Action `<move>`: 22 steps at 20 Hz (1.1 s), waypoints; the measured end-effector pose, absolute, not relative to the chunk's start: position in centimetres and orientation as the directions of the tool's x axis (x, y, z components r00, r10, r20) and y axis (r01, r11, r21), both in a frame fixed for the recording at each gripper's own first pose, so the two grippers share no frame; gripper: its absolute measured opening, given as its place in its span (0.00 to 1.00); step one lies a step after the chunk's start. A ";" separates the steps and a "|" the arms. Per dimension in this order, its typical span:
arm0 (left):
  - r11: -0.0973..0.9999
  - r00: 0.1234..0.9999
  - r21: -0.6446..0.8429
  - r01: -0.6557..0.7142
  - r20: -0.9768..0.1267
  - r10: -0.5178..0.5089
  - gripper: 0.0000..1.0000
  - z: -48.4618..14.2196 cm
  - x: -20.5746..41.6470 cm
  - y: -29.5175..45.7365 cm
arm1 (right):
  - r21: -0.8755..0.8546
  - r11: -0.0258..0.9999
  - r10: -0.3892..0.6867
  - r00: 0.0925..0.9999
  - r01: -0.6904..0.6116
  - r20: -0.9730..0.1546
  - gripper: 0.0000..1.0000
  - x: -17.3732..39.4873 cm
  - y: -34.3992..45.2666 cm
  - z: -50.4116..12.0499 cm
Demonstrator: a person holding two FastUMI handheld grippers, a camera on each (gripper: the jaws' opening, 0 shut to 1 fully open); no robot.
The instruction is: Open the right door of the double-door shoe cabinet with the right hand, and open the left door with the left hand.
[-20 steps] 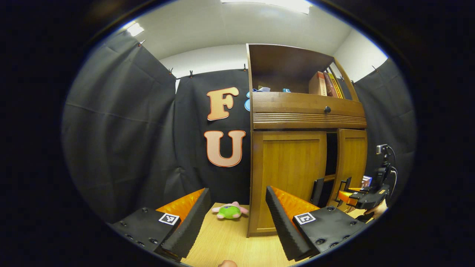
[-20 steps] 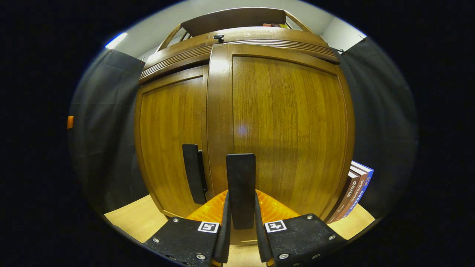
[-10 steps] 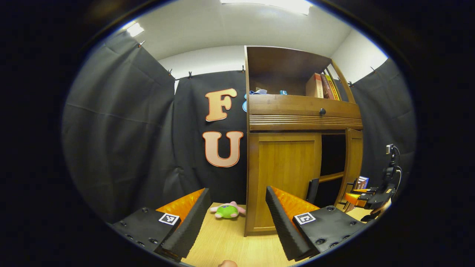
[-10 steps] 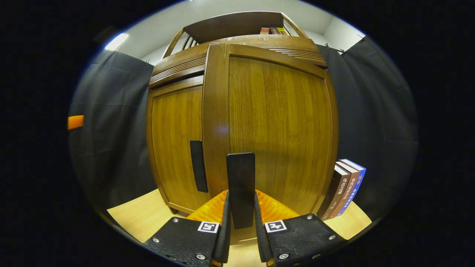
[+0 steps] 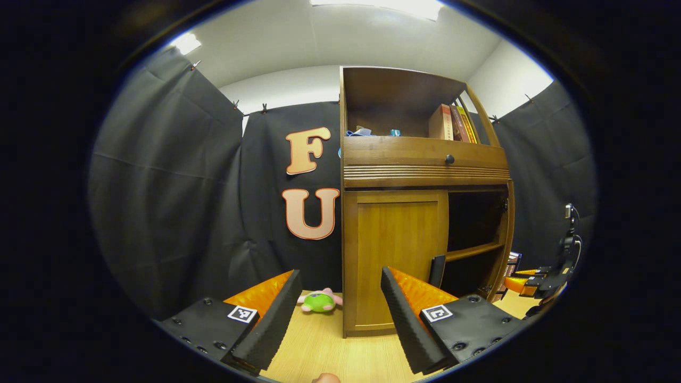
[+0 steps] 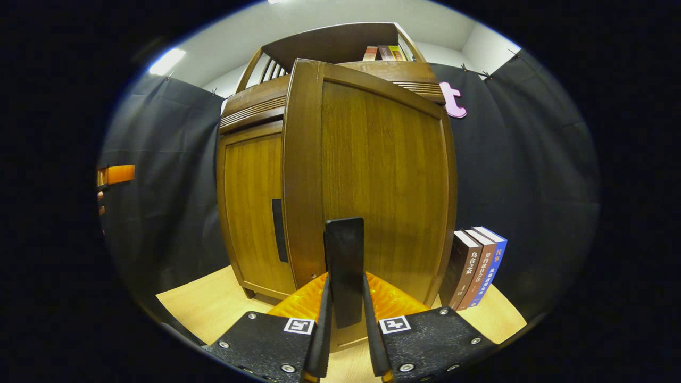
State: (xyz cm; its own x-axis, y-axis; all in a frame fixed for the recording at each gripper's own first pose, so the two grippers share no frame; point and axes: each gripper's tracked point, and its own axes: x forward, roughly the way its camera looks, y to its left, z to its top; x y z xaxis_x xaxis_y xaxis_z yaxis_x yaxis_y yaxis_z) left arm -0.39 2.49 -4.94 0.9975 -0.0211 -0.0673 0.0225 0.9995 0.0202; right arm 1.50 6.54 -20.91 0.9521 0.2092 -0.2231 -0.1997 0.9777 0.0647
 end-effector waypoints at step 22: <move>0.991 0.987 0.029 0.131 -0.093 -0.128 0.95 -5.3 -0.8 1.4 | -0.069 0.996 0.036 0.977 -0.052 -0.211 0.10 -4.8 -6.5 -19.8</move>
State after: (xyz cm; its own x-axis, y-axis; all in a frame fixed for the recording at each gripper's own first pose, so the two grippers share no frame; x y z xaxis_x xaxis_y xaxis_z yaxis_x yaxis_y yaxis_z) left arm -0.81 1.43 -5.29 0.9875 -0.1276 -0.0927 0.1308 0.9910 0.0286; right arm -4.80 -6.47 -19.84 0.9768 0.0363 -0.2113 -0.0520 0.9963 -0.0691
